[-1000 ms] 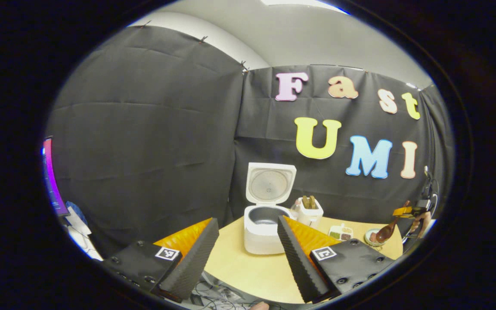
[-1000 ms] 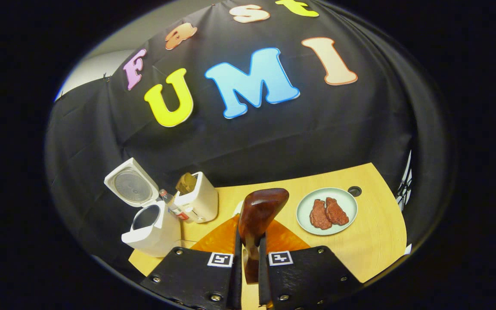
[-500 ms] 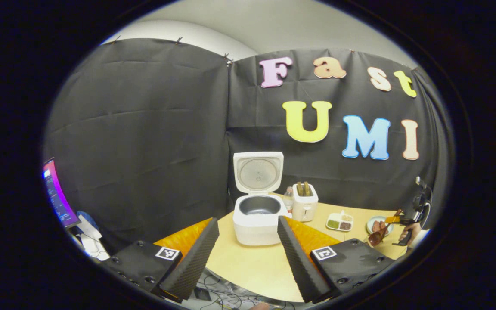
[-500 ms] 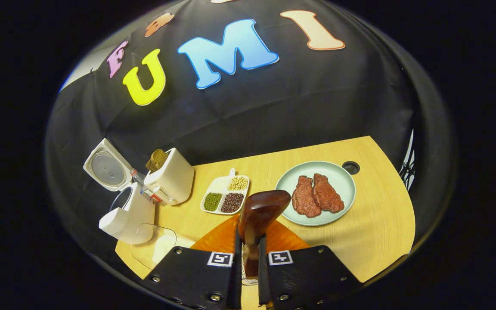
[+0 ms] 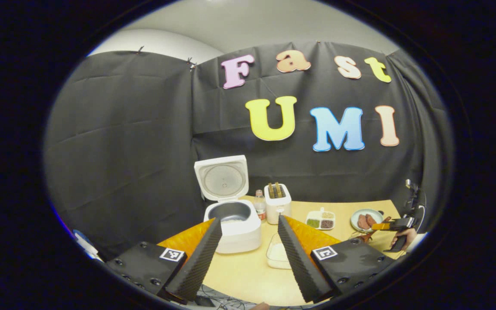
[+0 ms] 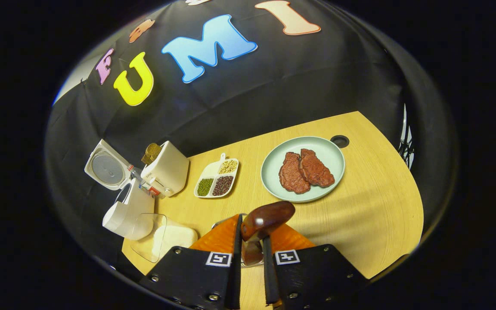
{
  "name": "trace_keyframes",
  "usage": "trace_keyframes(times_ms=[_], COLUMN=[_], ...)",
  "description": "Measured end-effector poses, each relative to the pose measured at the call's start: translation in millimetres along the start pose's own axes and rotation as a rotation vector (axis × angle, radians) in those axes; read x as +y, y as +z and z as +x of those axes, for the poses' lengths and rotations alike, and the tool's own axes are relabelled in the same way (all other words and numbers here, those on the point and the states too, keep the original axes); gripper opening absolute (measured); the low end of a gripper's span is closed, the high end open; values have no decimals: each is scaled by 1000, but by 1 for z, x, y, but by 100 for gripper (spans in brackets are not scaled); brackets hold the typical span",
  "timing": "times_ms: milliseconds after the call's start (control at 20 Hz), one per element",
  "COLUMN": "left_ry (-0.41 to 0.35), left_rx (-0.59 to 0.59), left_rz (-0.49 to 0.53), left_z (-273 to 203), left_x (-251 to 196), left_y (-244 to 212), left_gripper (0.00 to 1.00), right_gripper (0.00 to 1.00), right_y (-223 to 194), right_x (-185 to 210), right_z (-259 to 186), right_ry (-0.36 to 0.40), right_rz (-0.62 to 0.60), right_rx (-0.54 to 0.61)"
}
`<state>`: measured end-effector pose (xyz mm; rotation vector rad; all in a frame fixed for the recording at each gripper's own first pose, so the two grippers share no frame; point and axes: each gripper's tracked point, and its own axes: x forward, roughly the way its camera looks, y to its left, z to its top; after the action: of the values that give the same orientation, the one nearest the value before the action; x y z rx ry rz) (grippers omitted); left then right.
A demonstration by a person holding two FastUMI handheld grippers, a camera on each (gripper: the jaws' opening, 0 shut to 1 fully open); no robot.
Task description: Close the left gripper, press the button to open the rice cooker; take a wooden spoon from the chopstick holder with the right hand, scoop a spoonful of rice and pour it into the rice cooker, then put the wooden spoon back into the chopstick holder.
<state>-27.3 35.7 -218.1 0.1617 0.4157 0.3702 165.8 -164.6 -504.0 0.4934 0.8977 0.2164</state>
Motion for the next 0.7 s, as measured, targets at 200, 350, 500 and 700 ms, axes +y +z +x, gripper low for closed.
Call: trace_keyframes(times_ms=[200, 350, 500, 700], left_ry=[-54, -80, -105, -142], left_rx=[-21, -36, -41, -77], left_rz=[-7, -1, -48, -66], left_z=[8, 10, 14, 21], left_x=[-22, -25, -25, -13], left_y=[12, 15, 14, 18], left_gripper=[92, 92, 92, 93], right_gripper=[28, 52, 68, 92], right_y=[-8, -5, 4, 29], right_x=[-8, -12, -34, -36], right_z=[-15, -33, -51, -98], right_ry=[-9, -29, -125, -224], right_rz=[-19, -18, -56, -127], right_rx=[-3, -19, -81, -244])
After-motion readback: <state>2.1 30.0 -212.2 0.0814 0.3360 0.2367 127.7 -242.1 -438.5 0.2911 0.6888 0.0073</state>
